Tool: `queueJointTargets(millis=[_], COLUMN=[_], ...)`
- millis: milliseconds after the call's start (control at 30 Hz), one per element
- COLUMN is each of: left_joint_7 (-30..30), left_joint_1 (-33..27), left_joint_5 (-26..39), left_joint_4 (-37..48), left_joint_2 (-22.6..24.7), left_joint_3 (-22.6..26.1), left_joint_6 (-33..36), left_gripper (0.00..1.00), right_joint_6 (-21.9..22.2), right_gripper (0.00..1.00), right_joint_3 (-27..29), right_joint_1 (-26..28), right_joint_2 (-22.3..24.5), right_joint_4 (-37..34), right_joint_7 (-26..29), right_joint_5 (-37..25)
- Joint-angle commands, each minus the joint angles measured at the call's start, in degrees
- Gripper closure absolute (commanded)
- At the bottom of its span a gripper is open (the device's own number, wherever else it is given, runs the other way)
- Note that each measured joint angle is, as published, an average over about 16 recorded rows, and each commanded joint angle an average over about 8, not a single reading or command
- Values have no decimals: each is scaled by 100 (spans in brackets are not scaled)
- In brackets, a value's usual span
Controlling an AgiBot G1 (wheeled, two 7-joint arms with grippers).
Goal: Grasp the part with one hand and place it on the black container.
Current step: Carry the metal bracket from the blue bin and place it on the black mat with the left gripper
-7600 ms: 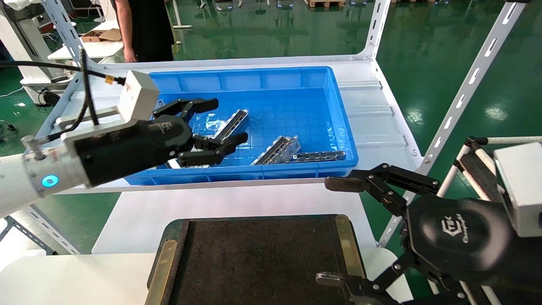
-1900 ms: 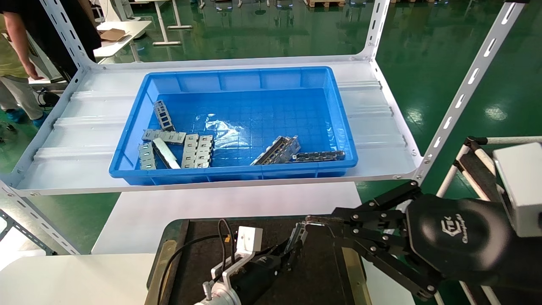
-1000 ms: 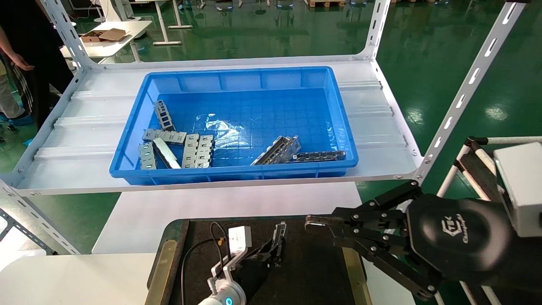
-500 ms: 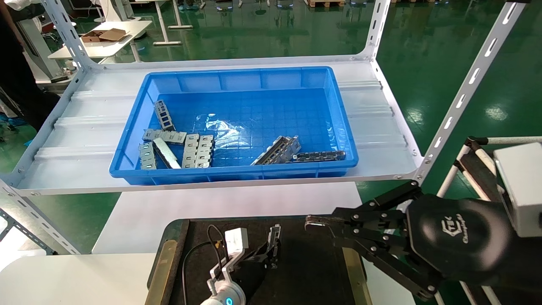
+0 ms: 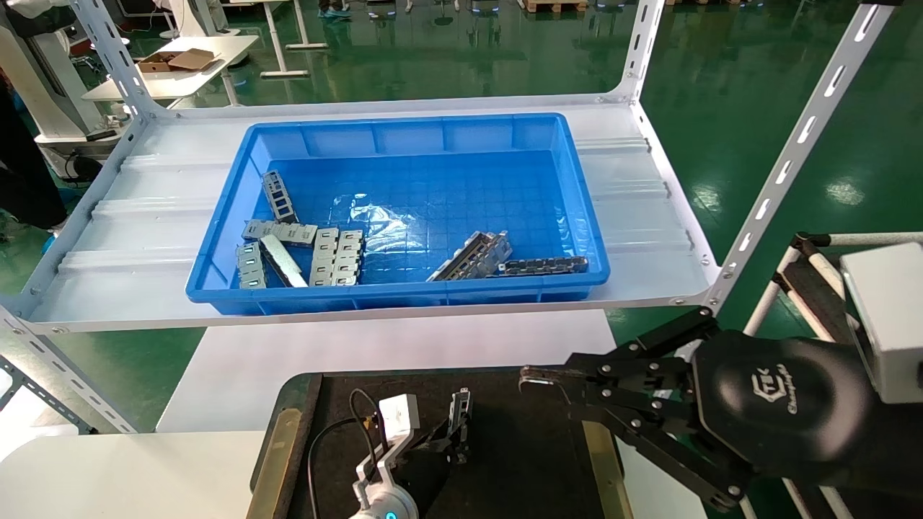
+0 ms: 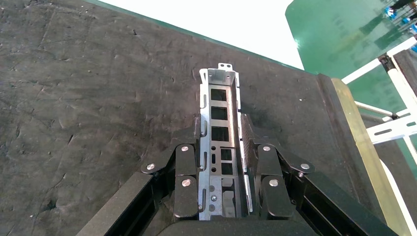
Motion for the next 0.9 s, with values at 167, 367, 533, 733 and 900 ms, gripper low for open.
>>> queueJointTargets(millis=[167,367,533,733,900], left_joint_7=[301,744,1071,1213,1181], left_joint_1=[-64,-166,-292,-417,-461], left_joint_5=[-605,-1328,-1854,-2077,-1989], left_joint_4=[-111,-307,-541,-770,-863], left_joint_2=[6,13,14,7,0], left_joint_3=[285,524,646,674,657], left_joint_6=[-317,-721,-1009,-1166,-1177], left_gripper=[8,0,0,0,0], right_joint_6=[0,1,1,2,2], right_gripper=[0,0,0,0,0], right_joint_3=[-1,-2,-3,-4,-5], right_joint_1=[0,1,1,1,1], right_joint_2=[0,1,1,2,2], right_joint_4=[0,0,0,0,0], right_joint_7=[-1,-1,-2,-2,-3], right_joint_5=[1,1,2,3,3])
